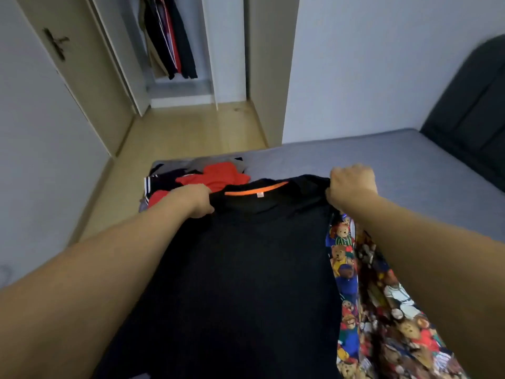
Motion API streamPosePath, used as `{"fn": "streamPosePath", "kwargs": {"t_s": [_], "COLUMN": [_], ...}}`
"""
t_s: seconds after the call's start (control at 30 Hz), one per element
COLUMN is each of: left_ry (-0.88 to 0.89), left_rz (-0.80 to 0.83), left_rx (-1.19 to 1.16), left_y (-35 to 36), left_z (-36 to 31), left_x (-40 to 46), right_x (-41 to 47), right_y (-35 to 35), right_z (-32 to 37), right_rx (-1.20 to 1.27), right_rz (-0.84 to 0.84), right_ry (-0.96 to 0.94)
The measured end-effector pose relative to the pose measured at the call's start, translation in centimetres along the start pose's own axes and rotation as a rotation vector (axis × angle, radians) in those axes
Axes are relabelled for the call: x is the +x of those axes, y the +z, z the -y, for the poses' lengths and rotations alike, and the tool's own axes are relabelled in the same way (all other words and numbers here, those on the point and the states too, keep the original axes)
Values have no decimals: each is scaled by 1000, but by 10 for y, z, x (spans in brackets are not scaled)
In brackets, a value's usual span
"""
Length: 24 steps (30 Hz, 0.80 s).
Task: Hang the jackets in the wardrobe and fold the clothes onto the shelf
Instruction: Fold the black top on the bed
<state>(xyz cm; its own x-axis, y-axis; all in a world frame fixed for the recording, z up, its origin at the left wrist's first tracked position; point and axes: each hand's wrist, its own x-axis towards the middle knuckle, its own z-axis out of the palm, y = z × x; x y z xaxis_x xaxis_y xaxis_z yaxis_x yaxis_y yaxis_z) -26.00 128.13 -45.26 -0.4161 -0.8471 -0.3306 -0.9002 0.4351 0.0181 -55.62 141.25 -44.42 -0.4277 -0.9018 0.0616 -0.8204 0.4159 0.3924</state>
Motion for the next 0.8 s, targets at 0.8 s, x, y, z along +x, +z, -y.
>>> {"fn": "streamPosePath", "kwargs": {"t_s": [0.8], "left_ry": [-162], "left_rz": [-160], "left_rx": [-37], "left_y": [623], "left_z": [-62], "left_x": [152], "right_x": [-87], "right_y": [573], "right_z": [284], "right_rx": [483], "right_rz": [115], "right_ry": [-196]}}
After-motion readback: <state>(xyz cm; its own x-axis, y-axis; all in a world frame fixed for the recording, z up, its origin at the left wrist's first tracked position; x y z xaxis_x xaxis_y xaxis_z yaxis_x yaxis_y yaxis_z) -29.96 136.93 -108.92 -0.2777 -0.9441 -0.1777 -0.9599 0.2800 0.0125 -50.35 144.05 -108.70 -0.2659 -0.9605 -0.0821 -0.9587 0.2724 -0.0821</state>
